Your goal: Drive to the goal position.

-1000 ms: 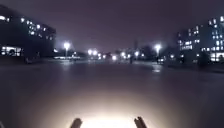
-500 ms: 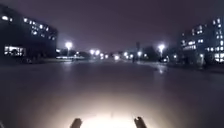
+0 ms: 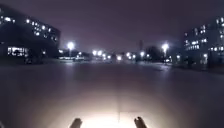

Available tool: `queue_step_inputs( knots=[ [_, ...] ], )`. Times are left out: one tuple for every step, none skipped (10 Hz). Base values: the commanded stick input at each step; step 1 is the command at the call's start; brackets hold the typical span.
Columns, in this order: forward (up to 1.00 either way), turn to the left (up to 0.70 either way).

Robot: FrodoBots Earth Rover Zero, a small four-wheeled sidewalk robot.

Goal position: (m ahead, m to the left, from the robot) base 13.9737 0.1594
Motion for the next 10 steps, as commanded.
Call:
queue_step_inputs(
  knots=[
    [1.0, 0.0],
    [1.0, 0.0],
    [1.0, 0.0],
    [1.0, 0.0],
    [1.0, -0.21],
    [1.0, -0.4],
    [1.0, -0.4],
    [1.0, -0.4],
    [1.0, -0.11],
    [1.0, 0.0]
  ],
)
